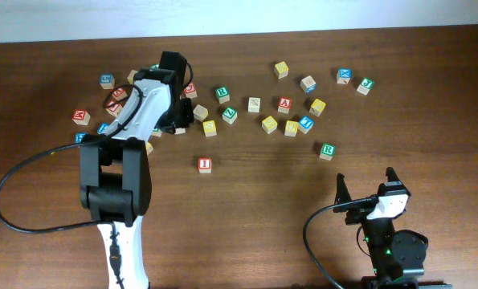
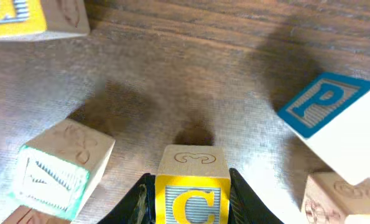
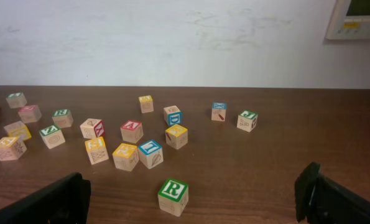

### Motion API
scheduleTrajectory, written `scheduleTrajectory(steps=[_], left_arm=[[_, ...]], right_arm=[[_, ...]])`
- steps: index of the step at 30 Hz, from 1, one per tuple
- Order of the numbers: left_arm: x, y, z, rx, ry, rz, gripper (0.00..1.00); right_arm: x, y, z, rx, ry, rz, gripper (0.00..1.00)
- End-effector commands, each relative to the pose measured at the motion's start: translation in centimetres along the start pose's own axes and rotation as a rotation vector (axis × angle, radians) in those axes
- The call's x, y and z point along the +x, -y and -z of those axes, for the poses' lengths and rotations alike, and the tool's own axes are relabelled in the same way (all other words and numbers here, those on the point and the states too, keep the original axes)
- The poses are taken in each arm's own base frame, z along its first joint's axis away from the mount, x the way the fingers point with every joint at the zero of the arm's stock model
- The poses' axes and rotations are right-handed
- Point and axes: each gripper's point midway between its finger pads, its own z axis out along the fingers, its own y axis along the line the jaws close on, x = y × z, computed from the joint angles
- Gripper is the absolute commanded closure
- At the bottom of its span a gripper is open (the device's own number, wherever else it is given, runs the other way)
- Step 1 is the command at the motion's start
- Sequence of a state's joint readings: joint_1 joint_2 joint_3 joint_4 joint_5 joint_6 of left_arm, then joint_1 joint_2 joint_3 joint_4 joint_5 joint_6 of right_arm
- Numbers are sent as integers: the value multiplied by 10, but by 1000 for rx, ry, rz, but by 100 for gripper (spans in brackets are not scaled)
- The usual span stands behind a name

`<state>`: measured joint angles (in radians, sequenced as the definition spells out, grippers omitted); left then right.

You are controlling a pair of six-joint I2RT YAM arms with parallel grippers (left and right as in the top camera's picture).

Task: Spell out ICRA
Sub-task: 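Carry the yellow C block and set it right of the I block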

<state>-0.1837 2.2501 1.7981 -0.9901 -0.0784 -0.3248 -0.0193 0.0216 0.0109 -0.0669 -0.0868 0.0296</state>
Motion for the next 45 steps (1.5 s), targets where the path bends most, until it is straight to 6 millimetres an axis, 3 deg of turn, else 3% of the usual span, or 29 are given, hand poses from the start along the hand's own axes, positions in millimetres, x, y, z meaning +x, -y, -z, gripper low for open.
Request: scheduleTrajectory(steps=[1,6,12,16,24,32,36,42,45], left_arm=[[-6,0,7,4,0,-2,71],[4,-2,8,-5,-38,-4,71],[2,-13,6,-30,-37,10,36],[12,0,-11,42,-98,-91,34],[9,3,-21,45,-89,-115,41],[7,4,-21,48,-82,-116,70],[14,4,-21,53,-113,-116,72],[18,11,-3,98,-157,-114,75],[19,15,21,131,-174,-111,76]], right_arm=[[3,1,0,1,-8,-6,2],[3,1,0,1,-8,-6,2],[3,1,0,1,-8,-6,2],[3,1,0,1,-8,-6,2],[3,1,0,1,-8,-6,2],[3,1,0,1,-8,-6,2],[3,1,0,1,-8,-6,2],[3,1,0,1,-8,-6,2],[3,1,0,1,-8,-6,2]])
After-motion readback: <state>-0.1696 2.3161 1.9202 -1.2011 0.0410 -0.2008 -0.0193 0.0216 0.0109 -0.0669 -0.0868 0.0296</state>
